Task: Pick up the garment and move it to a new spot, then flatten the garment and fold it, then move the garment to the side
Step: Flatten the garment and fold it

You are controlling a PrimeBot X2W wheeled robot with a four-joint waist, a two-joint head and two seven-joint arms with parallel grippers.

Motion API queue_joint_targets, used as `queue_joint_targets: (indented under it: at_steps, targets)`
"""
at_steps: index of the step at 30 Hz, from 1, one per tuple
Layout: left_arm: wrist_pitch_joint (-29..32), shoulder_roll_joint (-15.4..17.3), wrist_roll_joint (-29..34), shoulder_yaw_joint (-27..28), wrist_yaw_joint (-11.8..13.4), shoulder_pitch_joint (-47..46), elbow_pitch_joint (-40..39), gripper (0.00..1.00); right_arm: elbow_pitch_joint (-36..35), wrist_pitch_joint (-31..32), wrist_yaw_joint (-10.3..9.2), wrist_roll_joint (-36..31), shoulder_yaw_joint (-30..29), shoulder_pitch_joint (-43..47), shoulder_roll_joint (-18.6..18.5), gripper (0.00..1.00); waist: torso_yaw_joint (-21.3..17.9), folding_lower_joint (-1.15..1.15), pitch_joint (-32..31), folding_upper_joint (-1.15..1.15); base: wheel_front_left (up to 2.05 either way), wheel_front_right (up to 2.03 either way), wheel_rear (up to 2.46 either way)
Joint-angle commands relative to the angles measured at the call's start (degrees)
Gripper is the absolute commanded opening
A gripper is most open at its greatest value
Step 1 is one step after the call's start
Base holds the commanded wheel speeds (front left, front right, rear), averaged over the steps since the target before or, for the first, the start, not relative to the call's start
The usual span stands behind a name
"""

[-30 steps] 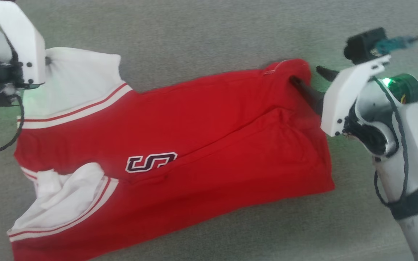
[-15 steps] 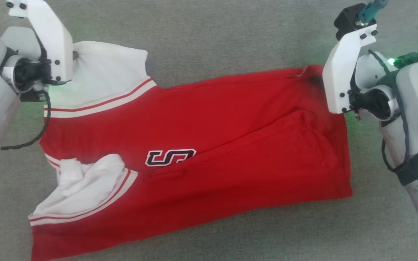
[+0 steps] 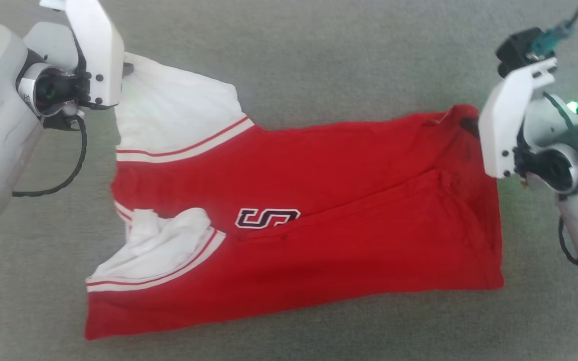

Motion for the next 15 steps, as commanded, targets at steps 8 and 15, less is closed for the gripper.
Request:
queue_joint_targets:
  at_steps: [8, 15]
  targets:
    - [2.89, 5.72, 0.85, -1.16, 3.59, 3.38, -13.29, 0.0, -8.83, 2.33, 0.02, 0.4, -4.92, 8.4, -2.53, 0.0, 3.81, 0.0, -4.62, 0.0, 0.0, 0.0, 0.0]
    - [5.62, 14.74, -0.2, -1.65, 12.59, 9.73, -34.7, 0.0, -17.57, 6.54, 0.02, -0.77, -10.2, 16.25, -3.3, 0.0, 5.52, 0.0, -7.0, 0.0, 0.0, 0.0, 0.0]
